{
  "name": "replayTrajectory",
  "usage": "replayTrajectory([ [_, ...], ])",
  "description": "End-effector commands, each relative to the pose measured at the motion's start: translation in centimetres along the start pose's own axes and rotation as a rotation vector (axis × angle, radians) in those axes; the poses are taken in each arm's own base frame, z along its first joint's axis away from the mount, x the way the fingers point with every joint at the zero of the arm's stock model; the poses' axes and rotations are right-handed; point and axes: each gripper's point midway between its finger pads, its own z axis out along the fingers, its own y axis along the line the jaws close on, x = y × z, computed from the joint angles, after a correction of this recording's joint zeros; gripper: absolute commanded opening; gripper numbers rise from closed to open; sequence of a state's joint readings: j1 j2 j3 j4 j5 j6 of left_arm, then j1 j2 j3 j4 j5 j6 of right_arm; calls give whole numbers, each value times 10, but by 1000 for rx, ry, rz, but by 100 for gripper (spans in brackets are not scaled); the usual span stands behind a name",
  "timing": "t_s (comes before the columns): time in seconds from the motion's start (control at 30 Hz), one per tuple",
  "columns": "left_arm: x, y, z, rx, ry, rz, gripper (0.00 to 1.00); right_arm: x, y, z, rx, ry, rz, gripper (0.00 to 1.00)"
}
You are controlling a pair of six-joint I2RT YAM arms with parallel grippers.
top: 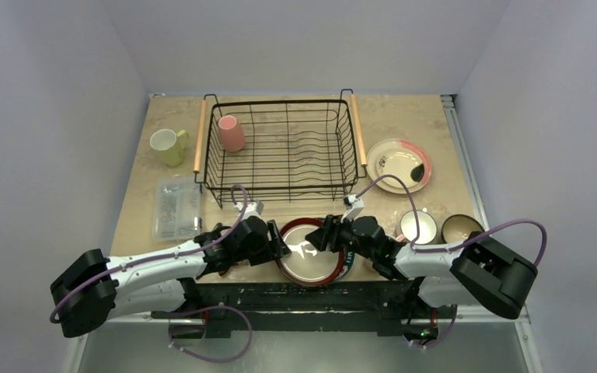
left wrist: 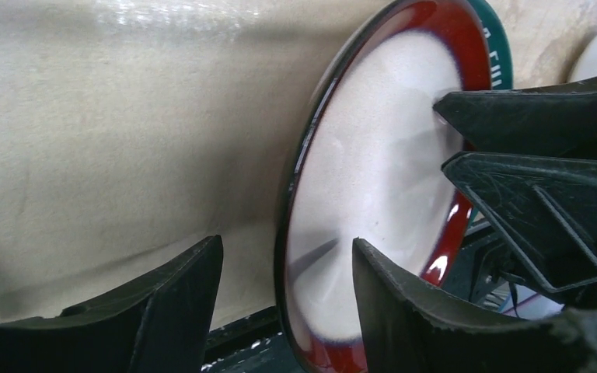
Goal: Load the mixed dishes into the dish rack
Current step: Pick up the plate from the corner of the board.
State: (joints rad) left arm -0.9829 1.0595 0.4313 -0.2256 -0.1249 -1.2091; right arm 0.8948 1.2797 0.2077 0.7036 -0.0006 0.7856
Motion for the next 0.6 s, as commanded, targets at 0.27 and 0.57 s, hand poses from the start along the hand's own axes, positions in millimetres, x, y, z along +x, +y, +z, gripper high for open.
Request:
replayTrajectory([
  [0.27,-4,-39,10,186,21,-77,30,34,-20,-12,47,121,-13,56],
  [0.57,-21,-26,-14,120,-51,-10,12,25,-14,-12,51,110,-29,56],
])
